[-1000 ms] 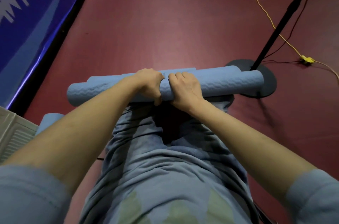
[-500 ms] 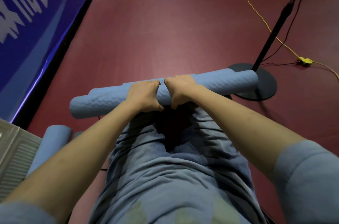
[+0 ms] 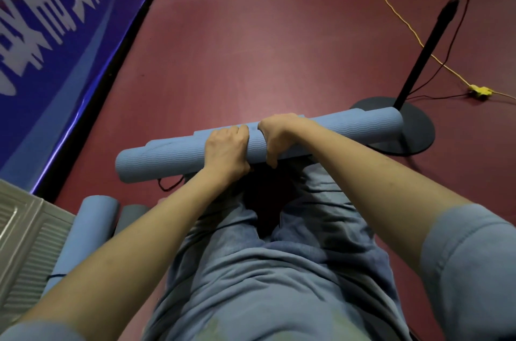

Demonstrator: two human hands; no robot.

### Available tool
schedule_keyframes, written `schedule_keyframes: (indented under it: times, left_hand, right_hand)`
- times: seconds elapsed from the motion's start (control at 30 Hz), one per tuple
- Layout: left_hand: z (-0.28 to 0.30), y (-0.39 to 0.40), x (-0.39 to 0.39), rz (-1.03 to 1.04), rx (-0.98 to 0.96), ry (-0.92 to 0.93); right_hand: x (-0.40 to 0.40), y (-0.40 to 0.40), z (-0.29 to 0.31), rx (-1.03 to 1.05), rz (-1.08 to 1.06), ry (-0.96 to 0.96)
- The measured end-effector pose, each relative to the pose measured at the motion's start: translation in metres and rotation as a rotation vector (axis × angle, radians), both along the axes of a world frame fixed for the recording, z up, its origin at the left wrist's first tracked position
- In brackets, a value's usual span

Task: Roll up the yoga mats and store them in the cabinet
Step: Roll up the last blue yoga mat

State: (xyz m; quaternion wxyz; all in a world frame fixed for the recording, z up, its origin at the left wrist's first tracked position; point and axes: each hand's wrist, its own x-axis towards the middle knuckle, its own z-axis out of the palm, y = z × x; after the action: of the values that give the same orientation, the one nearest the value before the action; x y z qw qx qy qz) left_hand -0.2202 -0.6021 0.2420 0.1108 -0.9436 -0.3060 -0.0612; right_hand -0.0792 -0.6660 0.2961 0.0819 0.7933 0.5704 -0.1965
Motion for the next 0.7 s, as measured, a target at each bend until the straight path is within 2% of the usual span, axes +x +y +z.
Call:
schedule_keyframes:
  times: [0.17, 0.33, 0.47, 0.57, 0.7]
  left_hand:
    - [0.001, 0.004, 0.004, -0.013, 0.007, 0.028]
    - [0.011, 0.016, 0.008, -0.062, -0.024, 0.105]
    - [0.031, 0.031, 0.018, -0.056, -0.156, 0.243]
    - [0.046, 0.045, 0.032, -0.038, -0.331, 0.35]
    - [0.053, 0.057, 0.045, -0.026, -0.489, 0.408]
  right_hand:
    - [0.001, -0.005, -0.01, 0.058, -0.007, -0.042]
    - [-0.001, -0.013, -0.028, 0.255, -0.021, -0.119]
    - [-0.006, -0.018, -0.045, 0.483, 0.017, -0.252]
    - [-0.006, -0.02, -0.067, 0.67, 0.019, -0.303]
    - [-0.002, -0.01, -0.07, 0.67, -0.011, -0.368]
